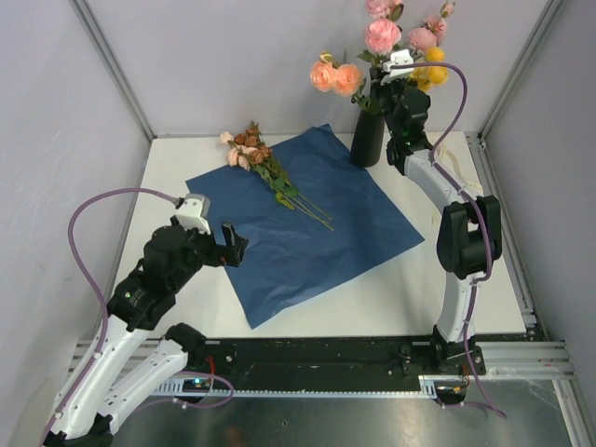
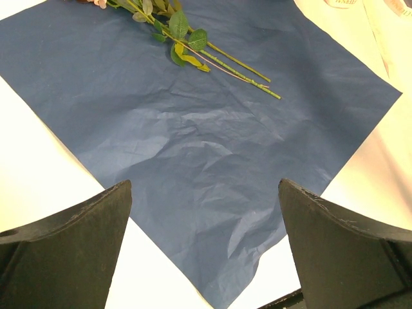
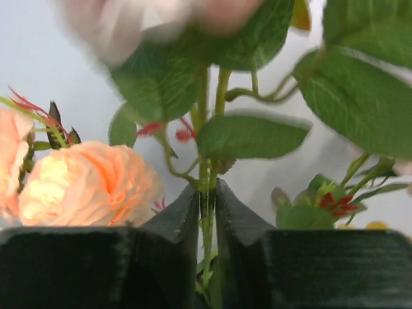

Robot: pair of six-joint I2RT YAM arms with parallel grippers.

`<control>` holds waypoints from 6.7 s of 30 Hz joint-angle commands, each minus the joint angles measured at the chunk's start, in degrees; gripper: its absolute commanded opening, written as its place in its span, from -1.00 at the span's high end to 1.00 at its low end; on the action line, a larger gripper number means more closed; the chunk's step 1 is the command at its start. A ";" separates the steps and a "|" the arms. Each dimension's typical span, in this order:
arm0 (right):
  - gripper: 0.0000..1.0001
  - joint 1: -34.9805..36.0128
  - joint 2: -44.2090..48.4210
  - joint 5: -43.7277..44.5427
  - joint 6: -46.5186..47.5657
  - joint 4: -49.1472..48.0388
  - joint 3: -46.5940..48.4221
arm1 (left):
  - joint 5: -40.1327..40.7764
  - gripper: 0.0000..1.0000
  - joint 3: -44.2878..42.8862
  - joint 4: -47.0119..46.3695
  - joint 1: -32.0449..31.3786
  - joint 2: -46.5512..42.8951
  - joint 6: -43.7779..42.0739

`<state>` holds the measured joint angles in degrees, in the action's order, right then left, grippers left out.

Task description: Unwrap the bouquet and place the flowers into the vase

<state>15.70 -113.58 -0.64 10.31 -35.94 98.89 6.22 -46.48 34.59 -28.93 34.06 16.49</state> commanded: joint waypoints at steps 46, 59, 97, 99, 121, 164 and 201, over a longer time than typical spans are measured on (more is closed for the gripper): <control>0.23 21.82 -0.75 -5.07 -20.19 32.20 -17.92 | 4.91 -0.99 0.78 -0.64 -0.16 -2.77 -0.51; 0.26 21.88 -14.43 -7.22 -21.36 43.83 0.17 | 5.76 -0.99 0.78 -0.65 -0.16 -2.26 -0.50; 0.24 23.86 -22.88 -4.80 -19.70 57.79 12.66 | 6.43 -0.99 0.78 -0.59 -0.16 -2.03 0.55; 0.35 24.16 -22.62 -4.76 -19.07 57.40 12.40 | 8.15 -0.99 0.60 -0.60 -0.16 -1.40 3.79; 0.36 23.91 12.42 -13.21 -19.15 40.18 -19.27 | 3.48 -0.48 -9.71 -16.41 22.59 36.79 48.49; 0.33 25.31 47.64 -7.34 -19.17 37.97 -41.20 | 3.68 0.60 -26.07 -37.80 26.02 81.26 50.70; 0.29 24.28 50.96 -6.66 -26.18 30.86 -42.82 | -9.60 1.00 -24.88 -34.51 25.18 56.61 24.50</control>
<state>40.91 -63.07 -6.76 -11.16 1.76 55.92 0.69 -70.59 -3.51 -2.90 97.43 52.60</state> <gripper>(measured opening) 0.344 0.011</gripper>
